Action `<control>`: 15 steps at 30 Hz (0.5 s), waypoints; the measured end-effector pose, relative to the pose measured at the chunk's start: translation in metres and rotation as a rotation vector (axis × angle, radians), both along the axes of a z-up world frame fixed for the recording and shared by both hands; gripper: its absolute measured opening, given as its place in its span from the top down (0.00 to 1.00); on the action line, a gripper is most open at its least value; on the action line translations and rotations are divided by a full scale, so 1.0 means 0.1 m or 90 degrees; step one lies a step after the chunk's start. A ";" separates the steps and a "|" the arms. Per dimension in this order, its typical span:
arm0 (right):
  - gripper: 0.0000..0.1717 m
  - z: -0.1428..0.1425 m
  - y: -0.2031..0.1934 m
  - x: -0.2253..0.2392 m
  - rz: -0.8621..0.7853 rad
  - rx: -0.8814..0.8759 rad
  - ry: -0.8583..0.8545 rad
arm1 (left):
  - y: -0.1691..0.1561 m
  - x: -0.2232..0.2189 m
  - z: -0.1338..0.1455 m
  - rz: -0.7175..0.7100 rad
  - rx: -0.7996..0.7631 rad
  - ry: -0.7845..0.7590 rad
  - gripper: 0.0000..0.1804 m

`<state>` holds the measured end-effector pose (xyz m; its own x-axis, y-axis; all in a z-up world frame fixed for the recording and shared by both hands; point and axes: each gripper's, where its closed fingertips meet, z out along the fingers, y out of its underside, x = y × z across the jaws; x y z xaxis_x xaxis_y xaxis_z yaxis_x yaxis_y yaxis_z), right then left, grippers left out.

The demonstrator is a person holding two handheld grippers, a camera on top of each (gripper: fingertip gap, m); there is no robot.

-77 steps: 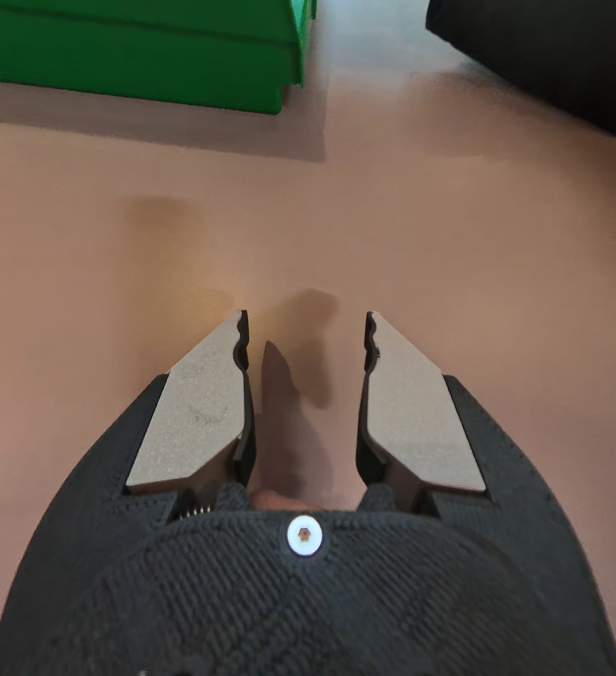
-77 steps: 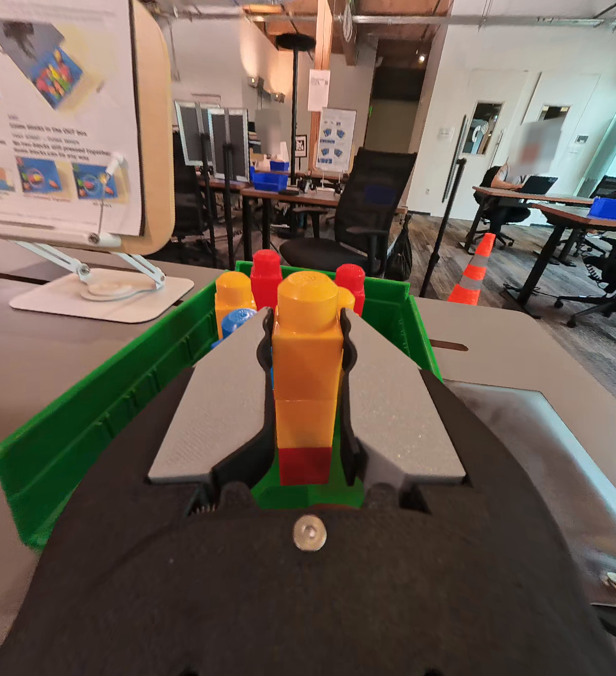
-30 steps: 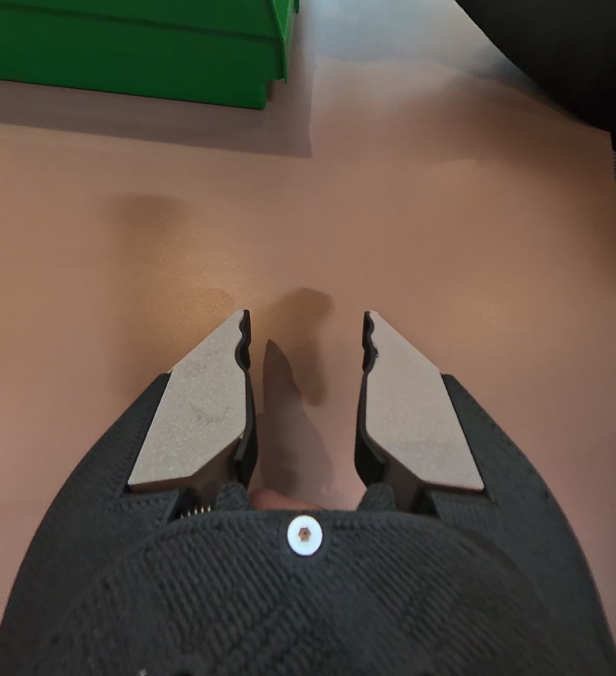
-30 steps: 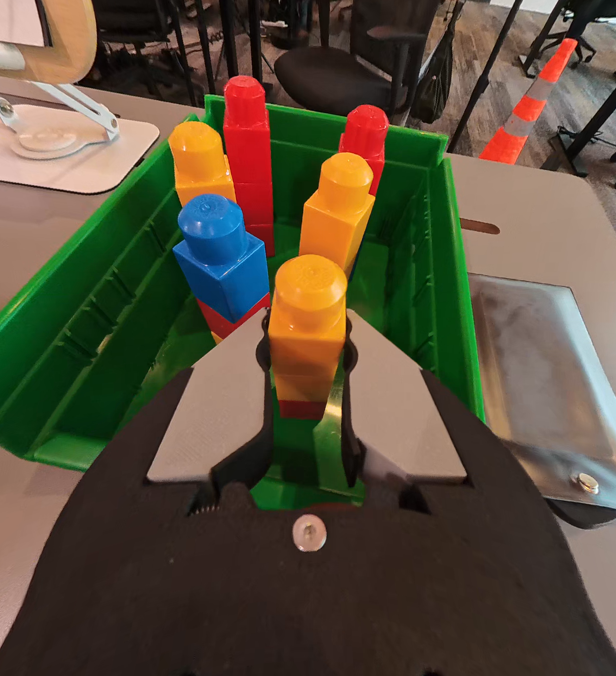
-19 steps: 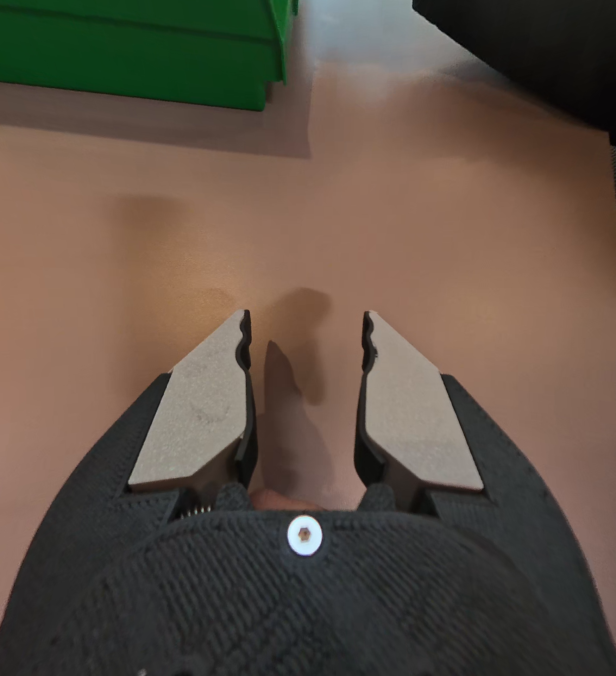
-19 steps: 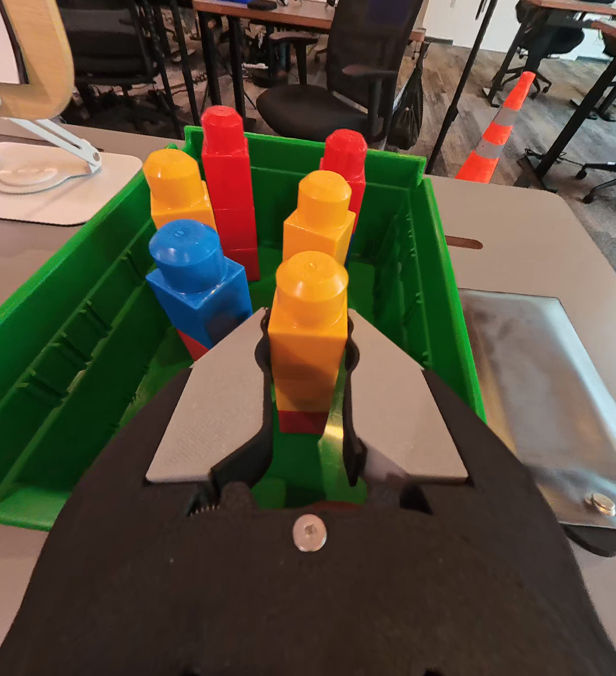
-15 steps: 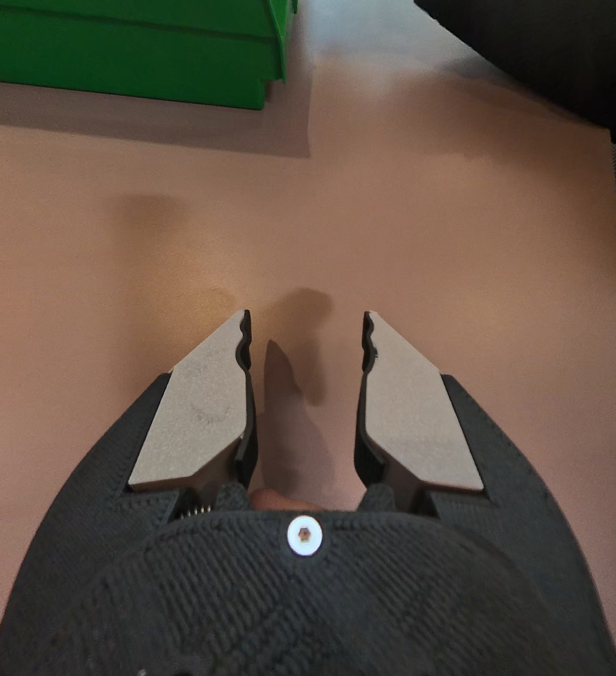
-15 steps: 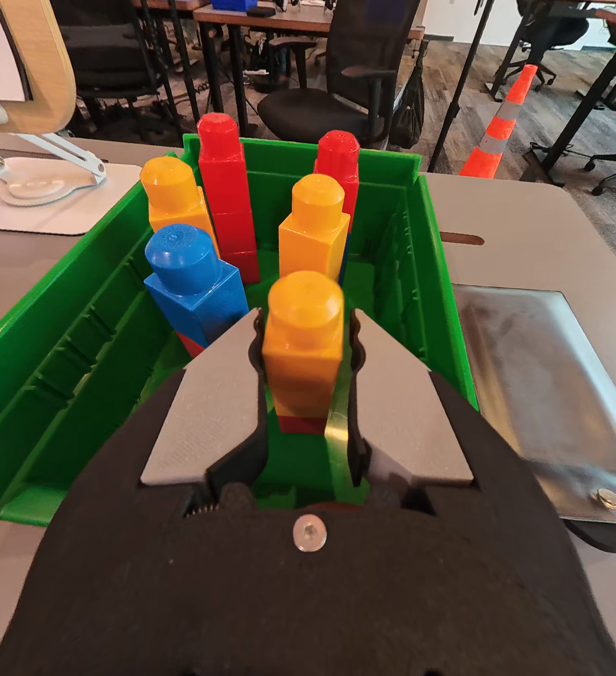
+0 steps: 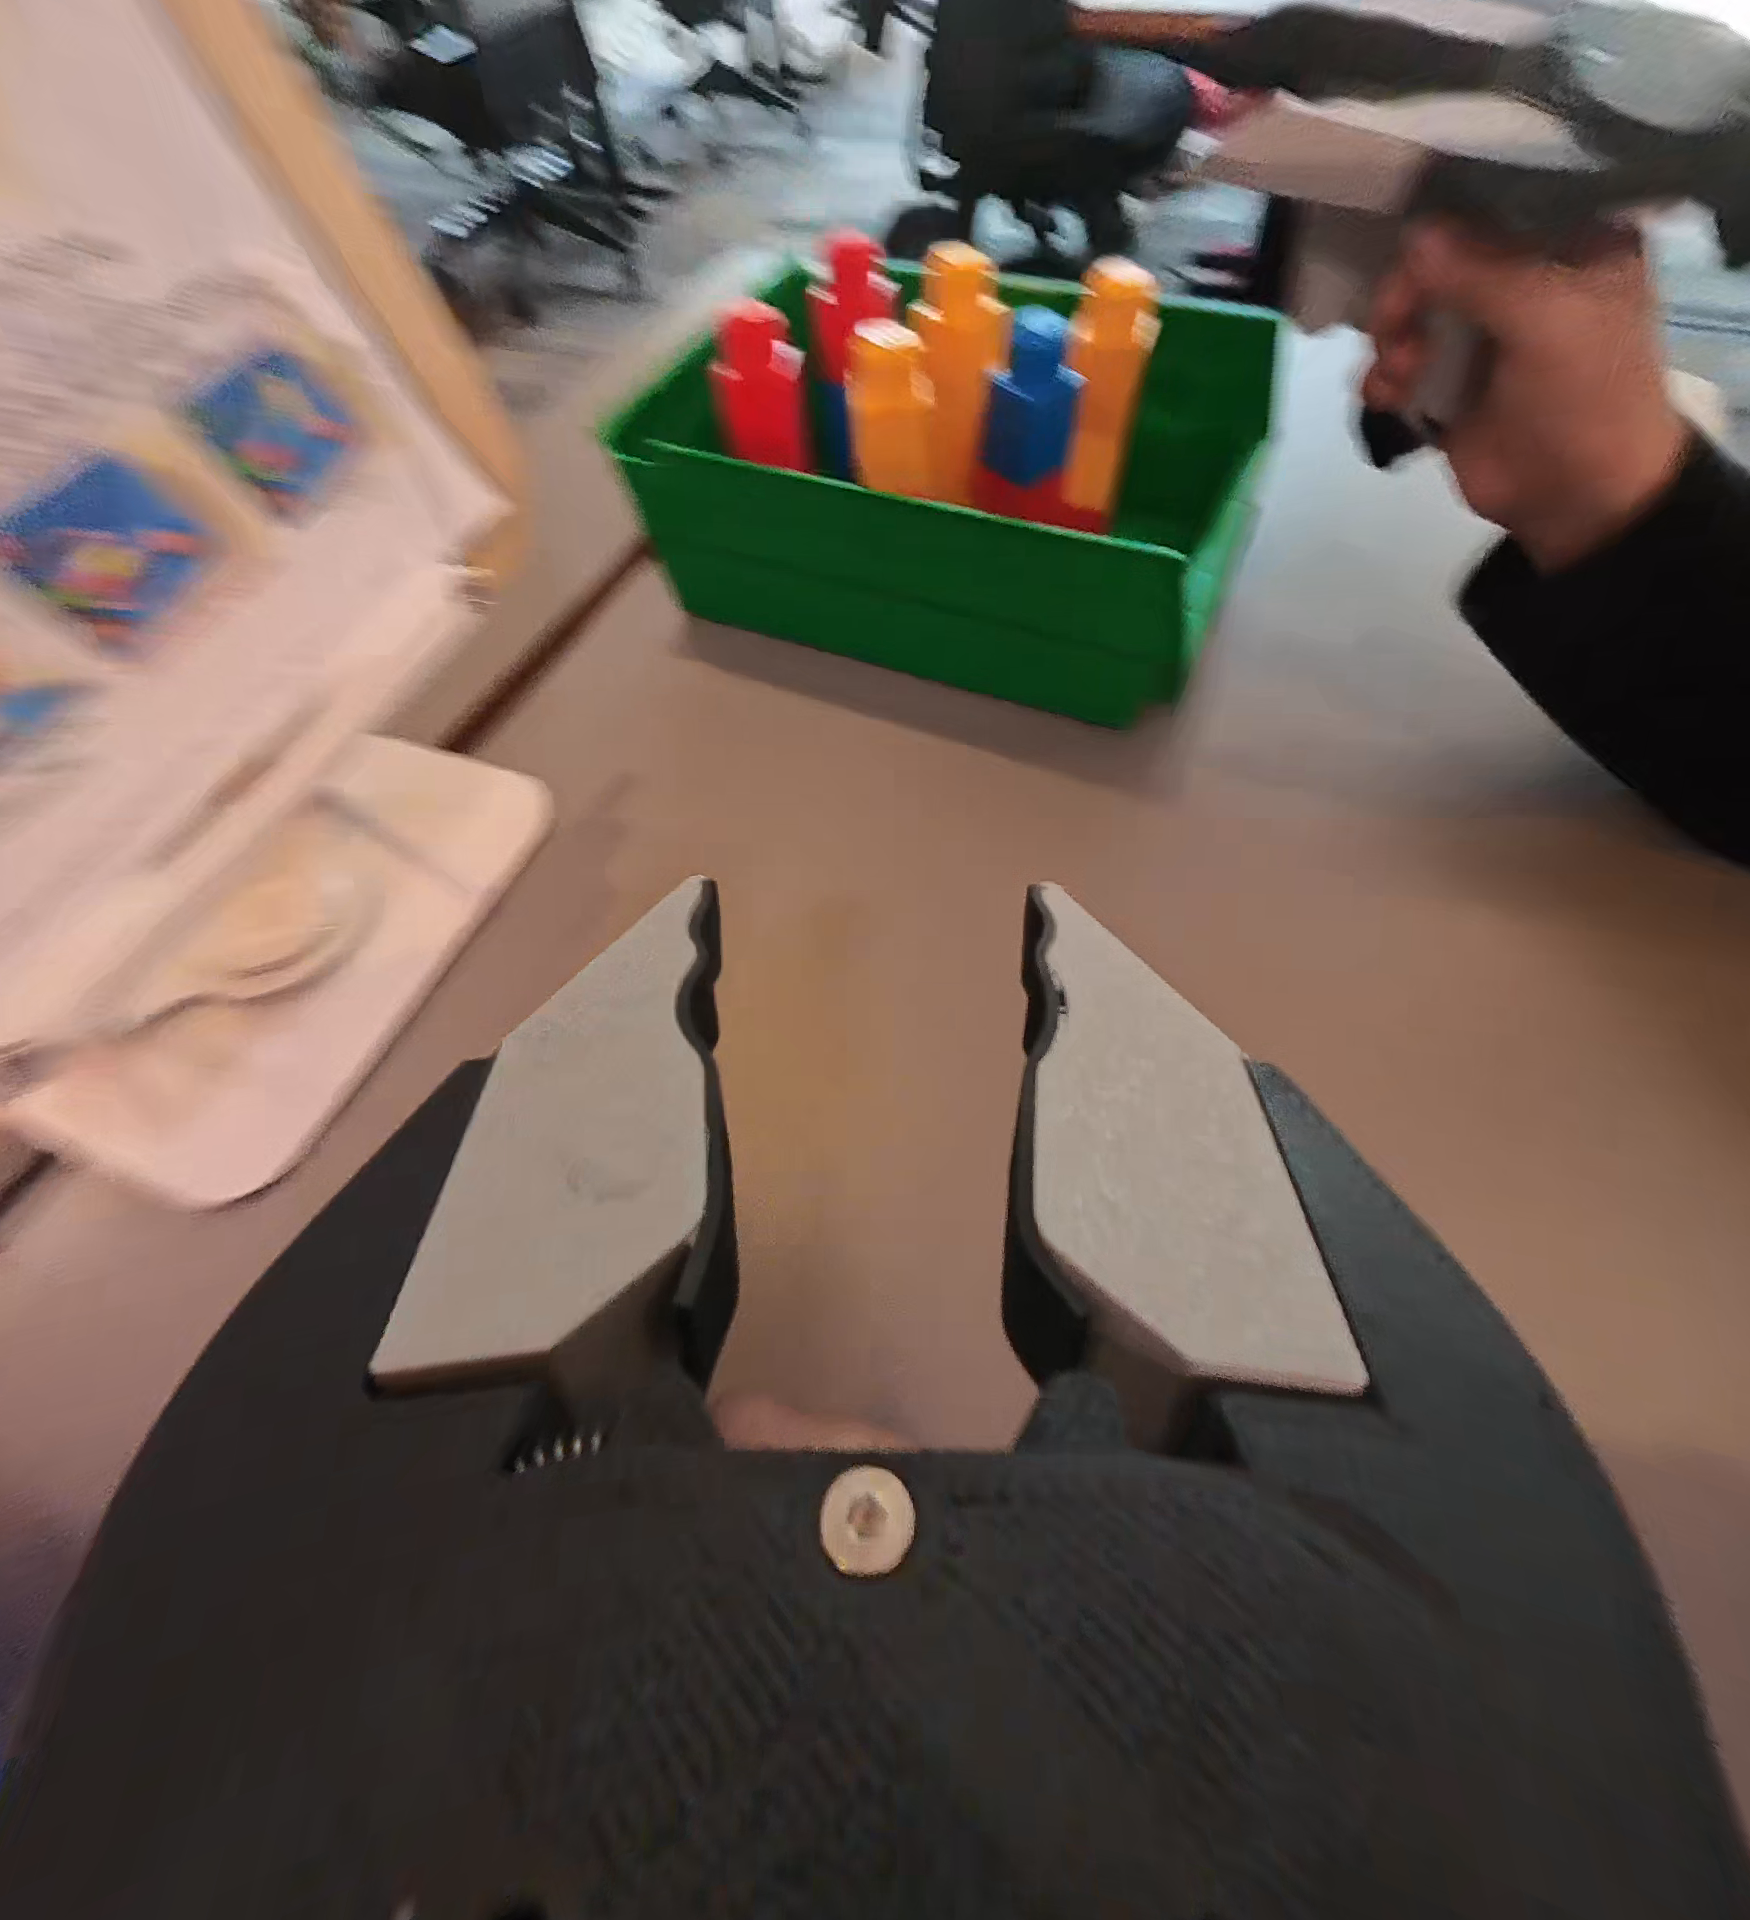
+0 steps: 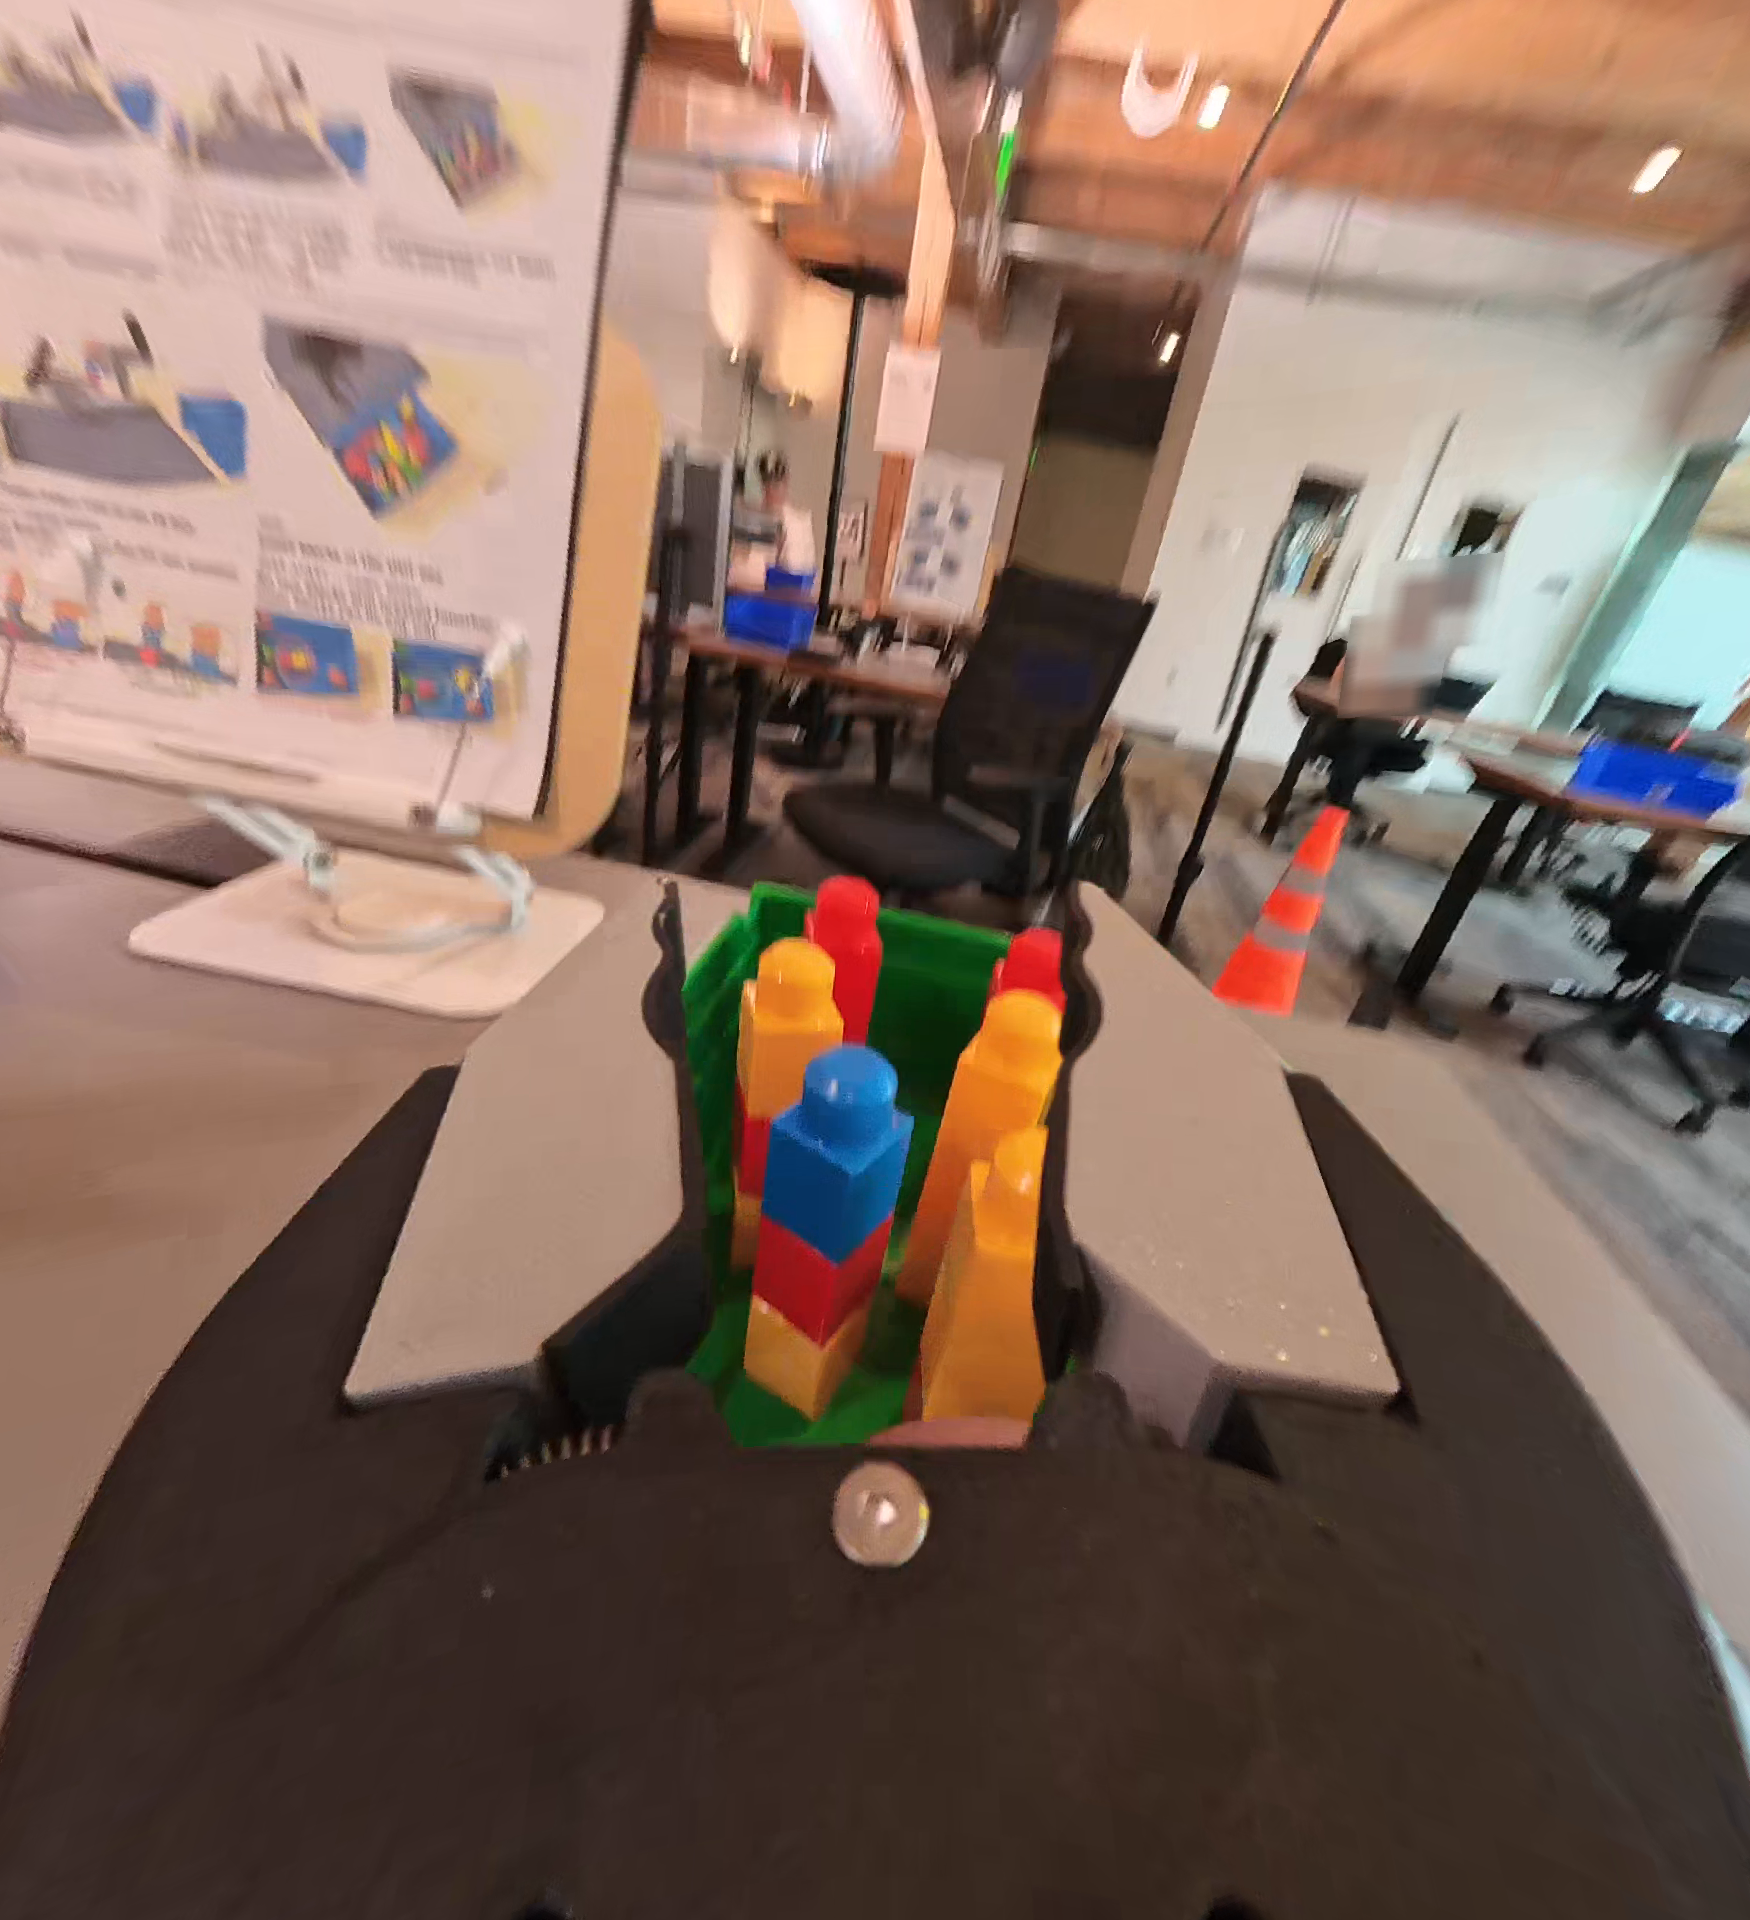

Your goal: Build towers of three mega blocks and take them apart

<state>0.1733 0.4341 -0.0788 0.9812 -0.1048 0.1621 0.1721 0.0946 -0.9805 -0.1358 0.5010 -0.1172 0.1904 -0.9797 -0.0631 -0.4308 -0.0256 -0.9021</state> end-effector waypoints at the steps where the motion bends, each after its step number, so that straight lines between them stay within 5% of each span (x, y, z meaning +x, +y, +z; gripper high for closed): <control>1: 0.59 0.10 -0.06 -0.04 -0.007 0.035 -0.007 | 0.16 -0.19 0.15 0.050 0.024 -0.011 0.68; 5: 0.57 0.24 -0.17 -0.22 0.028 0.091 0.016 | 0.76 -1.24 0.76 0.270 0.103 -0.101 0.67; 8: 0.56 0.17 -0.11 -0.38 0.069 0.082 0.032 | 1.12 -2.11 0.89 0.417 0.113 -0.154 0.71; 11: 0.56 0.03 0.01 -0.56 0.092 0.047 0.021 | 1.58 -2.96 0.54 0.597 0.102 -0.073 0.70; 15: 0.56 -0.19 0.18 -0.88 0.135 -0.011 -0.014 | 1.94 -3.33 -0.18 0.649 -0.002 0.053 0.66</control>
<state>0.0849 0.4519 -0.0981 0.9772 0.1073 0.1832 0.1710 0.1142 -0.9786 -0.4688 0.6948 -0.1353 0.9281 -0.3548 -0.1127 -0.2649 -0.4169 -0.8695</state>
